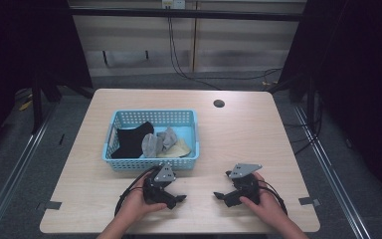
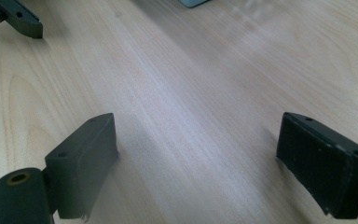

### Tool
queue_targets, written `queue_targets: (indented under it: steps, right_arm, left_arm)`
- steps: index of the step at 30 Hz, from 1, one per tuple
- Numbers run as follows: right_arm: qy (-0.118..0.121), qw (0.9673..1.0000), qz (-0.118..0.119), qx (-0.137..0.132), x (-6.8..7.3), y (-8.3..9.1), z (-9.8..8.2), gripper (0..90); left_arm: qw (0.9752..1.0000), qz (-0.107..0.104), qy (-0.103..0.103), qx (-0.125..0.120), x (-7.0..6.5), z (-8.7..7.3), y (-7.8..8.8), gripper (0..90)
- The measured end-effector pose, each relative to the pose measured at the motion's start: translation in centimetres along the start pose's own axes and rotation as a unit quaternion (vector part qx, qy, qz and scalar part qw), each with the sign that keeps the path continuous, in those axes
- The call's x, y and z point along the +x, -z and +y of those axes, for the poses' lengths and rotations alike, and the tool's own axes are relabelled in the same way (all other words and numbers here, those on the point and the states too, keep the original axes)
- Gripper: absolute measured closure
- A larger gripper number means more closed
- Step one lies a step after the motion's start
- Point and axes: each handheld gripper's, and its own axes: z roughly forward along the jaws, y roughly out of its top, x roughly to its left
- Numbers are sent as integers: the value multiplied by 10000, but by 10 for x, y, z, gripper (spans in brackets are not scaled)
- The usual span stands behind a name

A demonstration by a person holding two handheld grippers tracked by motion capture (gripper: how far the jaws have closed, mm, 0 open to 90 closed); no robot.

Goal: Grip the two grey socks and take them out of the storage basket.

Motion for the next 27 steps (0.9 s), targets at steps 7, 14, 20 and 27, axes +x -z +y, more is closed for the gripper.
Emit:
queue_targets:
  steps: [7,14,20,27]
  right_arm:
    - [-8,10000,7,-1,0,0,0,118]
    - [-8,10000,9,2,0,0,0,118]
    - [-11,10000,13,-16,0,0,0,118]
    - [-11,10000,12,-14,0,0,0,118]
  left_arm:
    - [9990,37,83,432,-4,7,4,156]
    - [9934,-136,344,1083,-5,19,17,201]
    - [9858,-279,492,1583,1,32,38,224]
    - [9773,-450,574,1990,4,47,50,229]
